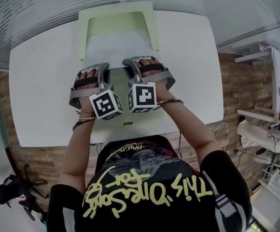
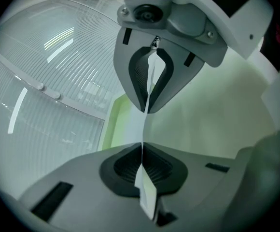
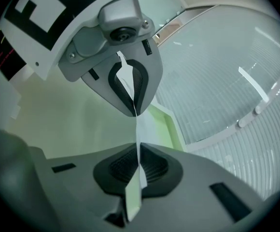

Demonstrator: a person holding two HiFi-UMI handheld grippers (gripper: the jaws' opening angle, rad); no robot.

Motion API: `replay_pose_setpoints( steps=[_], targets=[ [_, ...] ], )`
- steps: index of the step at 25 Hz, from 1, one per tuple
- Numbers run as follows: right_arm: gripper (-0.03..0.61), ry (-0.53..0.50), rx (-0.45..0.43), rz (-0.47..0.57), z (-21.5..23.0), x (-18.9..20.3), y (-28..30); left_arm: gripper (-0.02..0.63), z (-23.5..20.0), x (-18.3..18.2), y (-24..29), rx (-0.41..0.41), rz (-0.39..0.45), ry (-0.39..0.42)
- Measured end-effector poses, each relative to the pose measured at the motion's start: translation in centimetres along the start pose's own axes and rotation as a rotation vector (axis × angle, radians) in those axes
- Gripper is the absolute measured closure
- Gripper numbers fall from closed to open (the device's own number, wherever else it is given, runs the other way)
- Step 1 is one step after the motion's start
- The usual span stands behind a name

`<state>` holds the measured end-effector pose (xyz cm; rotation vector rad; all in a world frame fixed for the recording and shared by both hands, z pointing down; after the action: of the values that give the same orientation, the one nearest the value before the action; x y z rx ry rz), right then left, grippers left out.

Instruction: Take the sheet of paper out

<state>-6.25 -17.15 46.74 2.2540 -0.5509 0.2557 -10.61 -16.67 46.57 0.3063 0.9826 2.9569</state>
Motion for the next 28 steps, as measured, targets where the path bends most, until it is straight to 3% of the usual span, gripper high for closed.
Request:
replay_pose_setpoints(
  steps=[28],
  targets=[
    [0.569,0.019,0.029,0.03,0.5,-1.7,-2.7,0.607,-0.6,0.1,-3.0,-0.024,0.016,-0.039]
  ],
)
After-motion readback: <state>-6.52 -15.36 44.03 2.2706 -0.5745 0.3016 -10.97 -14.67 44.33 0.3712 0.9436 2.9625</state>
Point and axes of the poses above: the fingertips, and each gripper's own axes: y forward along the fingers, z to its right, x out of its underside, the point moved 2 cm from there along -y, backward along the fingers, and after that the axes turned 3 degrees about -x, right-handed, at the moved point
